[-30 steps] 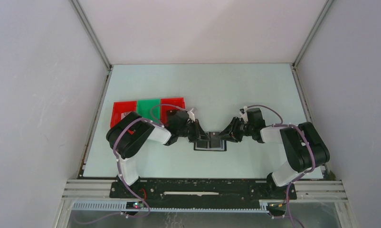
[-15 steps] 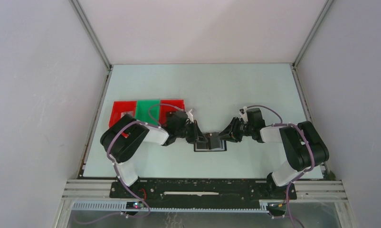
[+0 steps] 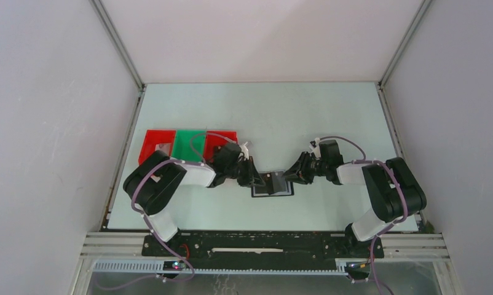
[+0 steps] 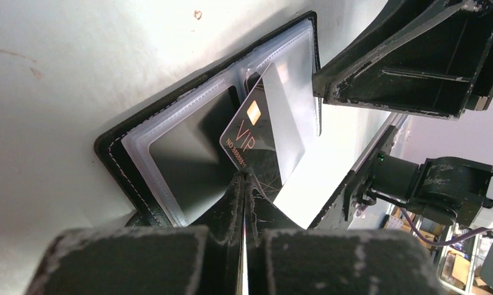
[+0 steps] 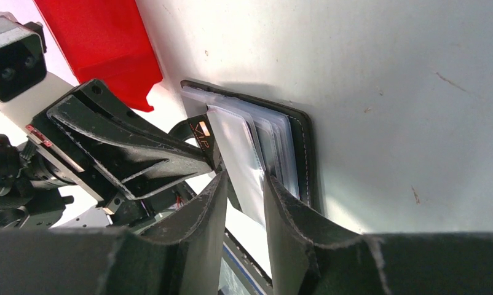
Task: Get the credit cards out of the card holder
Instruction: Remove the credit card from the card holder.
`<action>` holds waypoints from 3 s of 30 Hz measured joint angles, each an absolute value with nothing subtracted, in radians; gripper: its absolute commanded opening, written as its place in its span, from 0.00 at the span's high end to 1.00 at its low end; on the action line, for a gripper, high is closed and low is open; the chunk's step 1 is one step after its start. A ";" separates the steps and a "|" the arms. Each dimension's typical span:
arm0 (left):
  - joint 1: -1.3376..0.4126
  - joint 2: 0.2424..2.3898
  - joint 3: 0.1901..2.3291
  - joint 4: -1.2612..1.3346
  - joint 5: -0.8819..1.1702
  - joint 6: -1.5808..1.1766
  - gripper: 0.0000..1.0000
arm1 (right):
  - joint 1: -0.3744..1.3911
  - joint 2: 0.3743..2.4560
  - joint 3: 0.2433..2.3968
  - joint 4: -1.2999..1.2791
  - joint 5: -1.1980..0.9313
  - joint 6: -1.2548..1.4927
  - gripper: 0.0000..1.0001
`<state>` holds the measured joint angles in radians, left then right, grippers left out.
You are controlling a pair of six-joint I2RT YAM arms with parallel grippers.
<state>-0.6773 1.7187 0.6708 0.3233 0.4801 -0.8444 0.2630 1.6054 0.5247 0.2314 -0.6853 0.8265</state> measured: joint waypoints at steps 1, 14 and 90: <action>-0.677 1.722 0.678 0.314 0.484 -0.840 1.00 | 0.263 1.600 0.525 0.225 -0.680 0.824 0.61; -0.677 1.837 0.921 0.125 0.542 -0.728 1.00 | 0.191 1.486 0.487 0.068 -0.562 0.756 0.60; -0.684 1.831 0.950 0.043 0.479 -0.735 0.61 | 0.435 1.398 0.516 0.042 -0.360 0.896 0.57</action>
<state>-0.6838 1.8305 0.9501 0.0433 0.4789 -0.7353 0.4355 1.3979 0.5159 0.0418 -0.3603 0.8959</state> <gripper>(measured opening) 0.393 0.429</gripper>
